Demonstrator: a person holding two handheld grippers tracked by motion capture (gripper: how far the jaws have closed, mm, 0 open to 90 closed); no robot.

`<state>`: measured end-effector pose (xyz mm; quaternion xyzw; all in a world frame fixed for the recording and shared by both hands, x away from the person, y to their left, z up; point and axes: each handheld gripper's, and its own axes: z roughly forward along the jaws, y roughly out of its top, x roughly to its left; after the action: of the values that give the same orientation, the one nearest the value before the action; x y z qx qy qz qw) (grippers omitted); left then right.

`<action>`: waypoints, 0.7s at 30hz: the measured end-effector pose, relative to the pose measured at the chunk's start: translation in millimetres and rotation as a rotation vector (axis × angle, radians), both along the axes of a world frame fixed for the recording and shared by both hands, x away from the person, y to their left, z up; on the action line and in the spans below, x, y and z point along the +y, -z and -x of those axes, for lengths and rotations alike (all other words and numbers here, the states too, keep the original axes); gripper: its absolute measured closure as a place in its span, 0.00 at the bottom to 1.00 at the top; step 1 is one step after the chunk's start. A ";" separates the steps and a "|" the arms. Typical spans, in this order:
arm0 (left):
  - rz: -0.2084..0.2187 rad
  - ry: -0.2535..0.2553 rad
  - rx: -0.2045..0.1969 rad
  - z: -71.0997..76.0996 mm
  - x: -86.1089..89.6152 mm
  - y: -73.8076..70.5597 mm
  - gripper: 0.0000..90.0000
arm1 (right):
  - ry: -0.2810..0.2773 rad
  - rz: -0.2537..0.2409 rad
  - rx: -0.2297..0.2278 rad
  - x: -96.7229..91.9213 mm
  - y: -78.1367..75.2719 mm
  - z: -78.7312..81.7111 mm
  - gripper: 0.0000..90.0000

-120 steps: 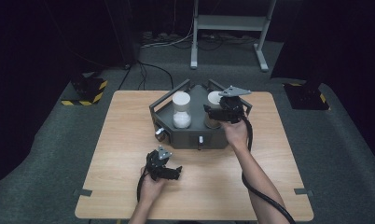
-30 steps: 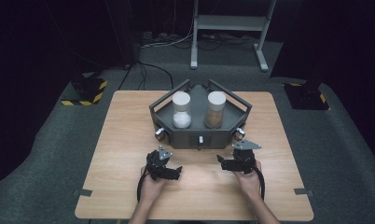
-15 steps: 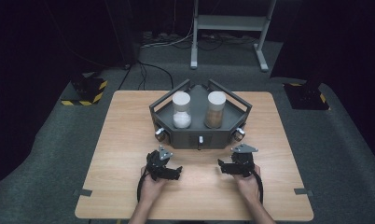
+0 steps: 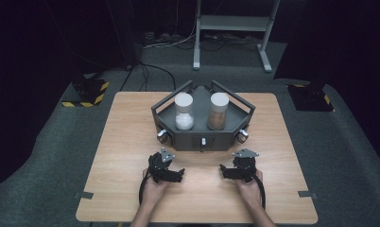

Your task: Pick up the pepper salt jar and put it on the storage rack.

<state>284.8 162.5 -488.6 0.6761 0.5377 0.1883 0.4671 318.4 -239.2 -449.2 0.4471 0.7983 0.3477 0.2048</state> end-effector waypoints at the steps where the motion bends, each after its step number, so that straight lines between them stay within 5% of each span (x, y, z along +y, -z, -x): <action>1: 0.000 0.000 0.000 0.0 -0.1 0.0 0.04 | 0.000 0.000 0.000 0.0 0.0 -0.1 0.11; 21: -0.007 0.002 0.001 0.0 -0.6 -0.4 0.04 | 0.000 0.000 0.000 0.1 0.0 -0.1 0.11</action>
<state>284.8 162.0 -488.2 0.6784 0.5365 0.1896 0.4647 318.5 -239.1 -449.2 0.4473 0.7982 0.3476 0.2047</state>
